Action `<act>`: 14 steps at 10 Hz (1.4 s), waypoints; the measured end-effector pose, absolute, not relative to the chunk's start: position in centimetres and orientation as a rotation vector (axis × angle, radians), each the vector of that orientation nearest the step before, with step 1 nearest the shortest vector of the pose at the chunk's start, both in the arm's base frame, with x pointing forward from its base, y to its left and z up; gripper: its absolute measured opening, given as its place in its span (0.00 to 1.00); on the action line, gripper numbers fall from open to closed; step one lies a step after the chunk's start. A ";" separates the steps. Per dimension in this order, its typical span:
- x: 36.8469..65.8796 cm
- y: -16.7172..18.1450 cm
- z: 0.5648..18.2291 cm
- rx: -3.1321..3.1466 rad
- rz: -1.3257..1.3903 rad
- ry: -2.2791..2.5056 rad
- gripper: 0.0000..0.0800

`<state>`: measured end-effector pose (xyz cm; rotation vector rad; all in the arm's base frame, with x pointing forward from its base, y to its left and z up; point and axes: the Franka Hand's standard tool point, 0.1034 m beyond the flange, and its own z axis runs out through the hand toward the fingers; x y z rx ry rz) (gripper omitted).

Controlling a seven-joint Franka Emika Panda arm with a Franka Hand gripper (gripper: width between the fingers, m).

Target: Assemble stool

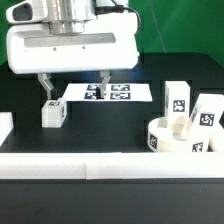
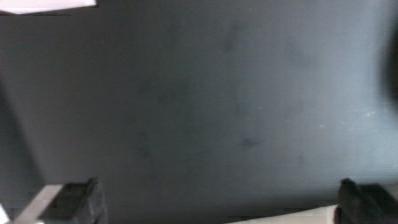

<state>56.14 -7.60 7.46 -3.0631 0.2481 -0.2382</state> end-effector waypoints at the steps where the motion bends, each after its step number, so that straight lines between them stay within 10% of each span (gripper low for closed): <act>1: 56.1 -7.7 7.5 -3.063 -0.238 0.250 0.81; 8: 54.0 -11.8 6.2 -3.090 -0.162 0.129 0.81; 14: 52.3 -13.3 5.9 -2.969 0.505 0.336 0.81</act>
Offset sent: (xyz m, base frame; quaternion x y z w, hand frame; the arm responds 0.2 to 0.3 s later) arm -0.0266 -0.0466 -0.0129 -0.0124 -0.0022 -0.0802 0.9967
